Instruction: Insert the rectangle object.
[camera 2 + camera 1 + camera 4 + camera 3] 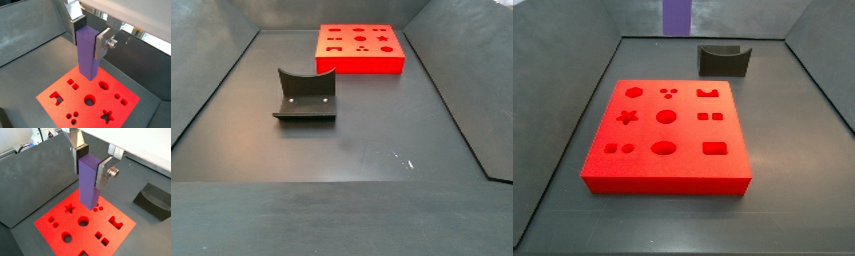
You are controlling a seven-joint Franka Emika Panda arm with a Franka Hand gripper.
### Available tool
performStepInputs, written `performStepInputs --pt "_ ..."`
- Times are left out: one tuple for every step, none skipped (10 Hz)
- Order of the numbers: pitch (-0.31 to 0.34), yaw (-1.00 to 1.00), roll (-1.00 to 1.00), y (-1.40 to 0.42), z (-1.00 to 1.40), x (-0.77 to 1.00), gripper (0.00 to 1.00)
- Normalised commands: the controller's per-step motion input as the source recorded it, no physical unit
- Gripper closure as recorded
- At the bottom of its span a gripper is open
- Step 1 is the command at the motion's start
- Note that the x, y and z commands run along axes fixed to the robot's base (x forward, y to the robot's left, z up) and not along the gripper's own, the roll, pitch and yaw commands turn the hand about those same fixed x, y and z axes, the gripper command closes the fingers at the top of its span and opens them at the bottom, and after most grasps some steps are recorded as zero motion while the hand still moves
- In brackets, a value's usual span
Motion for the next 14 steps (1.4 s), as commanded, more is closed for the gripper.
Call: performStepInputs --pt "0.000 0.00 0.00 0.00 0.00 0.00 1.00" --pt "-0.023 0.00 -0.08 0.00 -0.07 0.00 1.00" --pt "0.000 0.00 0.00 -0.02 0.00 0.00 1.00" --pt "-0.069 0.00 -0.11 0.00 -0.09 0.00 1.00" --pt "-0.077 0.31 0.22 -0.57 -0.53 0.01 1.00" --pt "-0.127 0.25 0.22 -0.56 -0.61 0.35 1.00" --pt "-0.143 0.19 0.18 -0.55 -0.61 0.47 1.00" --pt "-0.177 0.09 0.14 -0.54 -0.54 0.59 1.00" --pt "-0.197 0.01 0.11 -0.50 -0.49 0.70 1.00" --pt "-0.117 -0.11 0.13 -0.53 -0.56 0.85 1.00" --pt "-0.104 -0.27 0.11 -0.49 -0.49 0.70 1.00" --pt "-0.123 -0.29 0.12 -0.48 -0.46 0.66 1.00" --pt "-0.011 -0.19 0.08 -0.20 -0.06 0.35 1.00" --pt "0.000 0.00 0.00 0.10 0.00 0.00 1.00"
